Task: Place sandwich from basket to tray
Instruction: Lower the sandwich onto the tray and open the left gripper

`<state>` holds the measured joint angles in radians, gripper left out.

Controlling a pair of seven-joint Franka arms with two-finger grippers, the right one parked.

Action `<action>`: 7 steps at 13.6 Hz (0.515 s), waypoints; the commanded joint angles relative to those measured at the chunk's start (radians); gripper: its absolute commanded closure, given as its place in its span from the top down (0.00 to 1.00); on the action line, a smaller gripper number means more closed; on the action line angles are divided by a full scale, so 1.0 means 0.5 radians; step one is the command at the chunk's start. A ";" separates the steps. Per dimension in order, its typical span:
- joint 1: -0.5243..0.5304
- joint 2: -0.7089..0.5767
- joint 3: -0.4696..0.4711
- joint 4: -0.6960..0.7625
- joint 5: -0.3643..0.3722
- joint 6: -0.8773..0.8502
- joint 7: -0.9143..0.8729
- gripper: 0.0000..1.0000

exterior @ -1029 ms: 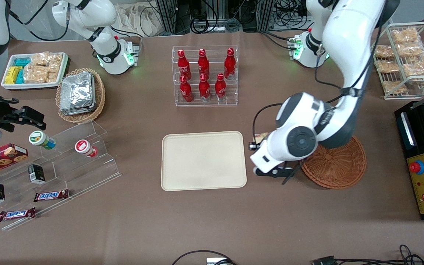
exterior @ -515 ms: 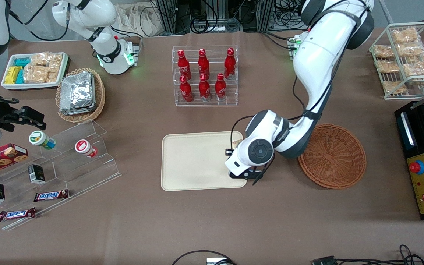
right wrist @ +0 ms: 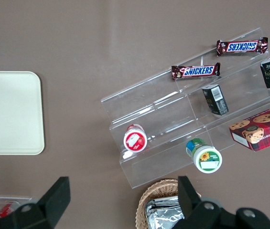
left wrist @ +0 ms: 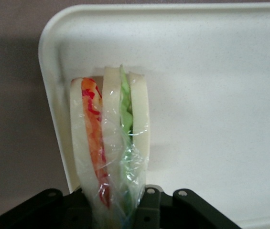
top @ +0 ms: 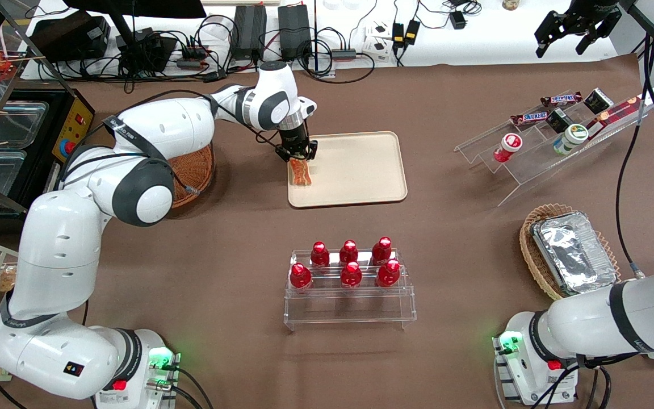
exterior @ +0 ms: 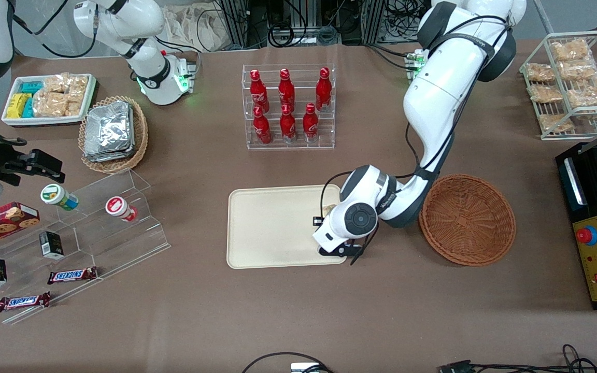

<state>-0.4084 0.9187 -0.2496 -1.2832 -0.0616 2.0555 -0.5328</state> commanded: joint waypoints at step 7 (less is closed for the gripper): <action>0.074 -0.287 0.024 0.072 -0.002 -0.192 -0.024 1.00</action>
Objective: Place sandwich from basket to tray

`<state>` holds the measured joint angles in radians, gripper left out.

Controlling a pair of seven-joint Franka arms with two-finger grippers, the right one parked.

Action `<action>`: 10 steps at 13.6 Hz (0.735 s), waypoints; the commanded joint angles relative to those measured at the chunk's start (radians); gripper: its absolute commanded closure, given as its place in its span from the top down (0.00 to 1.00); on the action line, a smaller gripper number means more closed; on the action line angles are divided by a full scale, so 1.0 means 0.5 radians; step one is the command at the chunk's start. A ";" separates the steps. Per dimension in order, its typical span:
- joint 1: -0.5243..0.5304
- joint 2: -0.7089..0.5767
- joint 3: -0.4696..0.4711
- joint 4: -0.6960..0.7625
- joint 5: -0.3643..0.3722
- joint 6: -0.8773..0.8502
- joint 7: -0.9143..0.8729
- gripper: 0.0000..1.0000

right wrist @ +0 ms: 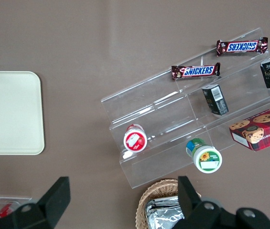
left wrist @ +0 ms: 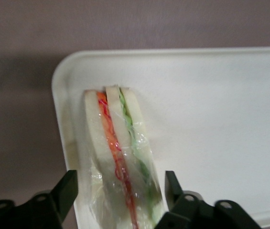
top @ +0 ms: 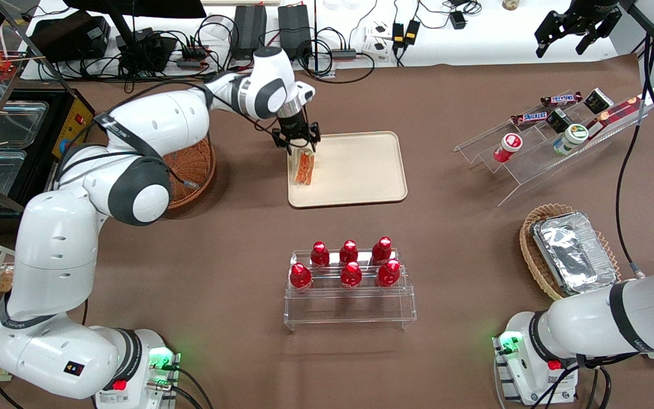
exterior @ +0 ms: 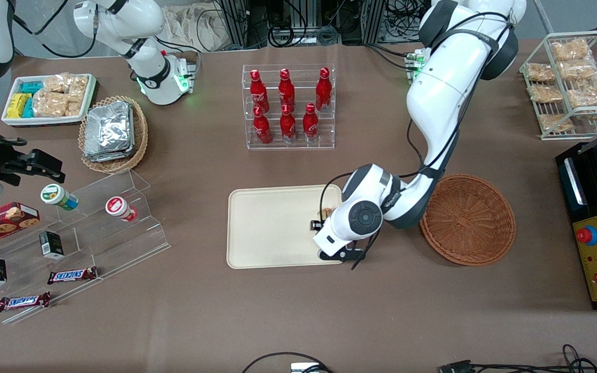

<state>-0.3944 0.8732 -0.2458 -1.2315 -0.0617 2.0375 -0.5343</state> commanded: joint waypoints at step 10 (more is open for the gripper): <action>0.791 -1.065 0.028 -0.016 0.028 -1.267 0.632 1.00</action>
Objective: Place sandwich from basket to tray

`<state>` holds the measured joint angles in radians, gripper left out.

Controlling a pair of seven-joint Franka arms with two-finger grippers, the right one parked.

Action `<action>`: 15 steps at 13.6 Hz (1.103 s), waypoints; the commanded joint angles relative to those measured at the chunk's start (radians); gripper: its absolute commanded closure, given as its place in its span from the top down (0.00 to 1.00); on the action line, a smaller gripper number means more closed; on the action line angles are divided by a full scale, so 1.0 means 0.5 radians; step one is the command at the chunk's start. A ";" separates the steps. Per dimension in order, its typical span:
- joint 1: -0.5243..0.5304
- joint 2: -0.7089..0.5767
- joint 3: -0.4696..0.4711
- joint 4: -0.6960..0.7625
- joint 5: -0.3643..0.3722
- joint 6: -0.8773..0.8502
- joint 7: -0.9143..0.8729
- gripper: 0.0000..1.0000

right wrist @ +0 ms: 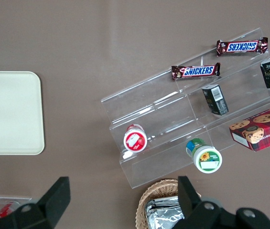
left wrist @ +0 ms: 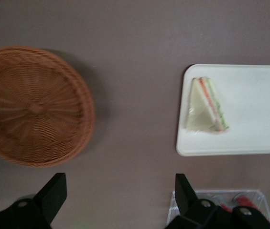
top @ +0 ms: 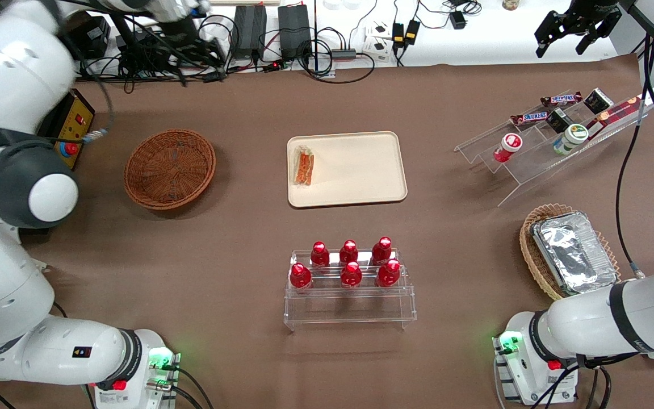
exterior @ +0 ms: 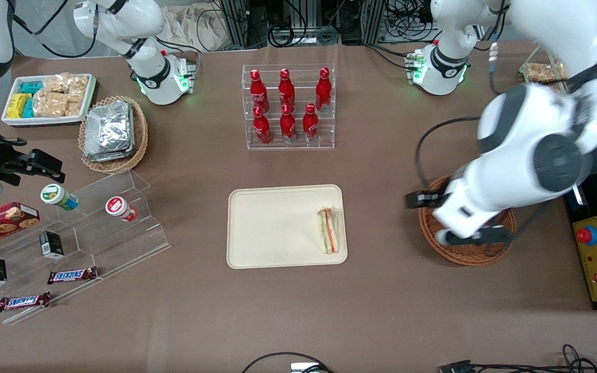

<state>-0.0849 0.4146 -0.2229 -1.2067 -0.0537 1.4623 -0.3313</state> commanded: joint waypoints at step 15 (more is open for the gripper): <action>0.425 -0.862 -0.027 -1.098 0.138 0.180 0.580 1.00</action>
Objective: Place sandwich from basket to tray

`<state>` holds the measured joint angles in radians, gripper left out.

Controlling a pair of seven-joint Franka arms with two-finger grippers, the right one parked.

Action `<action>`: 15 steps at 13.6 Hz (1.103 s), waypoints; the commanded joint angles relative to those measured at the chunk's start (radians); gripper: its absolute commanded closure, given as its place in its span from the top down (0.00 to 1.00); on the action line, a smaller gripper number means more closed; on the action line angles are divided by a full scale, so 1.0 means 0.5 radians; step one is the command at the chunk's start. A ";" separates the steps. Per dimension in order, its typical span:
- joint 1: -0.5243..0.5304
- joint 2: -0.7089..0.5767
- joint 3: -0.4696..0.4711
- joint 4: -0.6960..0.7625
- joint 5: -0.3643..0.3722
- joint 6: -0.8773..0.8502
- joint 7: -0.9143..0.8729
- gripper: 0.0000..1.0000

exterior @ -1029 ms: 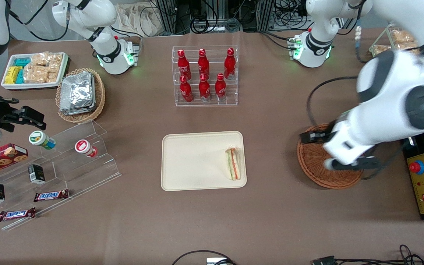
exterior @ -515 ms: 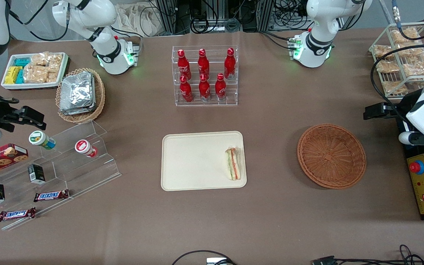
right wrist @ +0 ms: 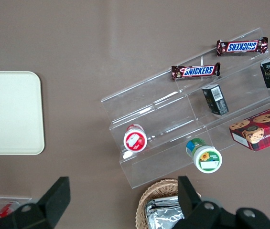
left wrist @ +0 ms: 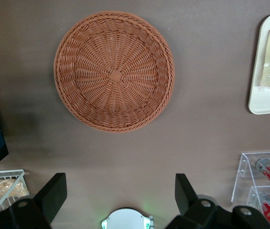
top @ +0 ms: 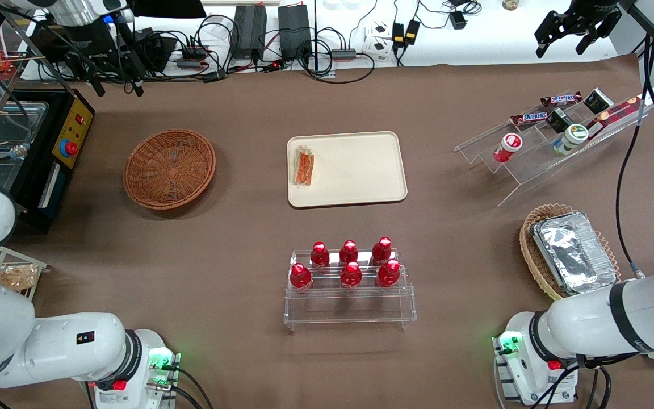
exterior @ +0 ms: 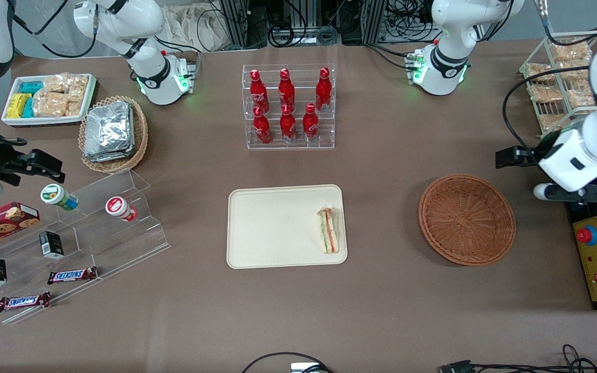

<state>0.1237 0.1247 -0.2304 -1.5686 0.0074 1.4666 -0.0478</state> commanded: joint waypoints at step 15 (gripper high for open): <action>-0.254 -0.246 0.139 -0.262 0.142 0.236 -0.018 1.00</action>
<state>0.0034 -0.0082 -0.1667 -1.7202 0.0683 1.5909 -0.0461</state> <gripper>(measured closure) 0.000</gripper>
